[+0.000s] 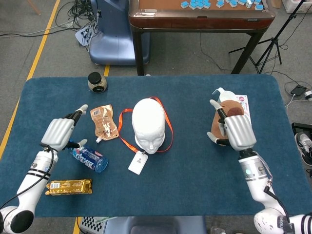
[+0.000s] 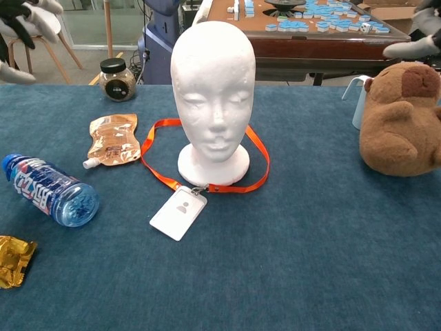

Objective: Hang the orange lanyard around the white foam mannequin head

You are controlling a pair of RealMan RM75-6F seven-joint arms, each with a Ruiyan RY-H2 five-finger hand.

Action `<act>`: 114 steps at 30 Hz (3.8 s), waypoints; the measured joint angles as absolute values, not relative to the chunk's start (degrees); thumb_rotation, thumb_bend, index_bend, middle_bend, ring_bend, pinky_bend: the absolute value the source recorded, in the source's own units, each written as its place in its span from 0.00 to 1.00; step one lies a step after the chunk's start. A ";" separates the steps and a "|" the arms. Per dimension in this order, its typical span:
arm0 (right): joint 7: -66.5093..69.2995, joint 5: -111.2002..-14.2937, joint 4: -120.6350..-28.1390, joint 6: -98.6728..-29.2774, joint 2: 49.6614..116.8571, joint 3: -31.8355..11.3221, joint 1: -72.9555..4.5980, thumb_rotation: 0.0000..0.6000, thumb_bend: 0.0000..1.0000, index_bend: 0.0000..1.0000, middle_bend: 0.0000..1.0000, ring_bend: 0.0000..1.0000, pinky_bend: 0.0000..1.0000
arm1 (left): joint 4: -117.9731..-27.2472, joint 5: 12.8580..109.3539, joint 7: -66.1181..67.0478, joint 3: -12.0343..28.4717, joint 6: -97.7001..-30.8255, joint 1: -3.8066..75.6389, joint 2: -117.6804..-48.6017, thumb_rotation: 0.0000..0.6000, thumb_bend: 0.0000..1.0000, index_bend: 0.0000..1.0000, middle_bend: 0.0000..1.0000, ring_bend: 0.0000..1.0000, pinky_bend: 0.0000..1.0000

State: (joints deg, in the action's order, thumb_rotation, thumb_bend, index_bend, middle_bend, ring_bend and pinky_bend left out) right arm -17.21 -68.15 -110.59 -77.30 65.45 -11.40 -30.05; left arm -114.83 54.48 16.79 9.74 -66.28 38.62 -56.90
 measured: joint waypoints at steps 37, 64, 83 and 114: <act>-8.44 -82.88 -108.44 -84.96 60.48 -4.18 -14.03 1.00 0.28 0.16 0.85 0.89 0.89 | -101.66 58.75 17.28 2.71 -41.58 47.05 -72.46 1.00 0.59 0.10 0.93 0.95 0.90; -5.36 -82.48 -106.46 -84.23 60.40 -5.22 -11.21 1.00 0.28 0.16 0.85 0.90 0.89 | -92.66 37.11 26.56 1.88 -41.23 59.08 -85.73 1.00 0.58 0.09 0.94 0.96 0.90; -3.13 -83.49 -105.36 -84.27 60.33 -5.47 -9.83 1.00 0.28 0.16 0.85 0.90 0.89 | -103.63 31.79 32.72 -2.55 -45.83 62.97 -84.72 1.00 0.58 0.07 0.92 0.94 0.90; -2.70 -84.10 -105.12 -83.81 60.81 -5.99 -9.20 1.00 0.28 0.16 0.85 0.90 0.89 | -110.12 31.19 36.52 -8.82 -48.09 63.34 -79.09 1.00 0.57 0.09 0.92 0.94 0.90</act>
State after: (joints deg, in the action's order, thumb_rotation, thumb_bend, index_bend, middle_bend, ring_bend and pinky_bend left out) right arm -2.70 -84.10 -105.12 -83.81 60.81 -5.99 -9.20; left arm -110.12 31.19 36.52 -8.82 -48.09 63.34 -79.09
